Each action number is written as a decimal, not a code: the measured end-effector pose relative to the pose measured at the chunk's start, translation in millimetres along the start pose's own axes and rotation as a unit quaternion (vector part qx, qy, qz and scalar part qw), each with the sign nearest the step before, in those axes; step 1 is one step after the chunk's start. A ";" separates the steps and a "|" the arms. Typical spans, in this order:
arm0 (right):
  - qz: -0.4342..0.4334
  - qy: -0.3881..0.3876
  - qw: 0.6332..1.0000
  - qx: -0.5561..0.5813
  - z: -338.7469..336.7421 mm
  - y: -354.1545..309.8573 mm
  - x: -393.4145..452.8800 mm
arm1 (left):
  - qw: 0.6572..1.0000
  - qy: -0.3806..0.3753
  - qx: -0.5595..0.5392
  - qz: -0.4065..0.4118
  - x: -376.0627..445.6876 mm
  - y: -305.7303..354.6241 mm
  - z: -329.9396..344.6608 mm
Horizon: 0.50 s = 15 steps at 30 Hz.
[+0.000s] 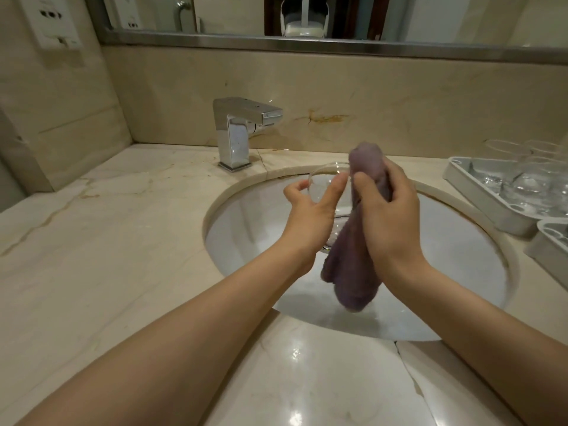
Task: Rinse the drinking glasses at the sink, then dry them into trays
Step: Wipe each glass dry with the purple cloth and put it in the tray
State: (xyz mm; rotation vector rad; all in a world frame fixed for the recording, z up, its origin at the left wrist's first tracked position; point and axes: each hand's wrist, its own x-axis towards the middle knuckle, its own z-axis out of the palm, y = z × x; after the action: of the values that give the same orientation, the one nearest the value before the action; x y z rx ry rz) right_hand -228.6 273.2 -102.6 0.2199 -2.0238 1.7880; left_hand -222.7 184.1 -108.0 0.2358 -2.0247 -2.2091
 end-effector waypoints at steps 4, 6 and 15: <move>-0.144 -0.017 0.985 -0.090 8.7 6.2 -9.0 | 0.999 0.022 -0.032 0.018 -0.2 -2.2 1.4; -0.152 -0.003 0.985 -0.080 11.2 8.6 -10.1 | 0.999 0.027 -0.025 0.031 -1.3 -1.9 1.8; 0.168 0.038 0.964 0.201 -3.2 8.6 15.3 | 0.998 -0.030 -0.001 0.048 -8.7 -0.9 8.9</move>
State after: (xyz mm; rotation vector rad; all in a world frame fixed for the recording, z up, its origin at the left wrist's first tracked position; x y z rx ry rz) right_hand -245.0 280.2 -103.8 -0.0792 -1.7023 2.3723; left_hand -216.0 194.6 -107.9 0.0720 -2.0196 -2.1851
